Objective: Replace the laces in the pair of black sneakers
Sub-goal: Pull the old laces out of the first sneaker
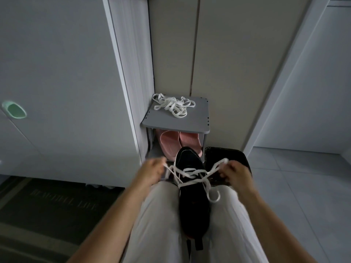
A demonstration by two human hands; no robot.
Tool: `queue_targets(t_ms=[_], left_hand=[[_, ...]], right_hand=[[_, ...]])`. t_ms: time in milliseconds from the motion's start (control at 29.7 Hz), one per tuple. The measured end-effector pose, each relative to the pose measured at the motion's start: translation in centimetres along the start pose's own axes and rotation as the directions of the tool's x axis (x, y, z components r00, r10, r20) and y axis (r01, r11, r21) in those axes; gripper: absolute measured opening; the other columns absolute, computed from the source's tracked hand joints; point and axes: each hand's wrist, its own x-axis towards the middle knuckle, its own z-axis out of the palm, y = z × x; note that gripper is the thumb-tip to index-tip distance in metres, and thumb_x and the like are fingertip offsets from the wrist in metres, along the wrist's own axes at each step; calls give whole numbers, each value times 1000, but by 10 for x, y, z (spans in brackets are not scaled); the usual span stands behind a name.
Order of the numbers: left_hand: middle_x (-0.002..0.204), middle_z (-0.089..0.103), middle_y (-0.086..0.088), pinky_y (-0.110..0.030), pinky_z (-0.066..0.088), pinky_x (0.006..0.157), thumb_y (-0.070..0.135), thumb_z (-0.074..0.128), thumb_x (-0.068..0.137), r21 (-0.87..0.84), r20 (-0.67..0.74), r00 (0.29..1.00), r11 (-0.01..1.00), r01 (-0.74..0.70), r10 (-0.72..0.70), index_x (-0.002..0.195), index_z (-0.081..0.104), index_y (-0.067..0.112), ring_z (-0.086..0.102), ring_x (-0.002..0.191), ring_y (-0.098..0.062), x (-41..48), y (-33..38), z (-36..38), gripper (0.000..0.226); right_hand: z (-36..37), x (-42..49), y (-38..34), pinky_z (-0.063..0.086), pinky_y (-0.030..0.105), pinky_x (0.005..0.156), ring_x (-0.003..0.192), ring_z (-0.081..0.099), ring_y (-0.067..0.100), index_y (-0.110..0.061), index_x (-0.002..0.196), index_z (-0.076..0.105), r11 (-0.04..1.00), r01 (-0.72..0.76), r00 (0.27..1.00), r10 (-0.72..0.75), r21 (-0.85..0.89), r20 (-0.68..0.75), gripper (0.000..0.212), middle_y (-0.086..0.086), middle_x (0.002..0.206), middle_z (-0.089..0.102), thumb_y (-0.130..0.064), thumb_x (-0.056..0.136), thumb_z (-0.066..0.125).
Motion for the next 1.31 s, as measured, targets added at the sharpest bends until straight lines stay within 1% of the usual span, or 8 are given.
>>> queue_targets(t_ms=[101, 202, 370, 672, 773, 908, 1143, 1311], left_hand=[[51, 42, 0, -15, 24, 34, 26, 49, 95, -228, -193, 981, 974, -16, -29, 67, 50, 10, 31, 32, -4, 10, 9, -39, 32], [54, 51, -1, -14, 30, 34, 40, 46, 94, -151, -67, 996, 987, 53, -64, 81, 58, 7, 39, 36, -4, 2, 6, -31, 37], [57, 47, 5, -22, 33, 49, 49, 55, 86, 221, 187, 971, 970, 105, -147, 85, 55, 16, 42, 49, -8, -19, -24, 24, 34], [101, 44, 6, -25, 44, 70, 25, 74, 77, 388, -111, 971, 908, -156, 213, 108, 45, 14, 52, 84, -10, -25, -33, 32, 44], [101, 40, 8, -21, 38, 70, 25, 70, 80, 541, -51, 902, 771, -335, 428, 104, 54, 15, 52, 89, -10, -27, -32, 35, 30], [84, 45, 5, -21, 34, 66, 30, 57, 90, 584, 92, 943, 750, -310, 319, 84, 56, 13, 50, 80, -13, -21, -37, 36, 18], [47, 46, -2, -18, 39, 57, 18, 50, 90, -67, 109, 992, 996, -51, 58, 55, 52, 11, 44, 50, -12, -24, -16, 12, 36], [64, 55, -3, -21, 39, 60, 3, 44, 87, -700, -190, 970, 713, -24, -154, 69, 55, 8, 45, 61, -11, -9, 2, -28, 21]], right_hand=[[-25, 14, -2, 43, 15, 53, 58, 52, 9, -9, 75, 61, 990, -44, 989, 62, 135, -132, 17, 5, 70, 58, -13, 92, 56], [-15, 10, 0, 43, 11, 48, 55, 55, 6, -7, 78, 64, 980, -103, 993, 90, 169, 82, 17, 3, 68, 61, -10, 92, 54], [17, -6, 16, 47, 21, 70, 75, 59, 13, -14, 88, 61, 967, 5, 970, 57, -255, 236, 9, 1, 82, 64, -22, 87, 64], [28, -24, 10, 44, 31, 67, 72, 59, 19, -6, 76, 62, 806, 33, 988, 61, -591, 139, 49, 6, 75, 65, -51, 89, 48], [35, -22, 10, 45, 30, 69, 74, 59, 16, -10, 82, 65, 875, 18, 986, 65, -484, 155, 30, 1, 74, 63, -39, 86, 61], [35, -23, 12, 43, 21, 62, 66, 56, 11, -9, 83, 66, 956, 57, 989, -15, -289, 145, 14, 0, 70, 63, -22, 86, 63], [11, -7, 16, 35, 14, 46, 50, 43, 6, -13, 76, 59, 998, 32, 994, -27, 48, -102, 14, -1, 59, 49, -12, 90, 58], [-22, 9, 12, 27, 15, 38, 46, 34, 9, -14, 73, 49, 970, 57, 951, 20, 238, -308, 22, 4, 57, 39, -14, 95, 50]])
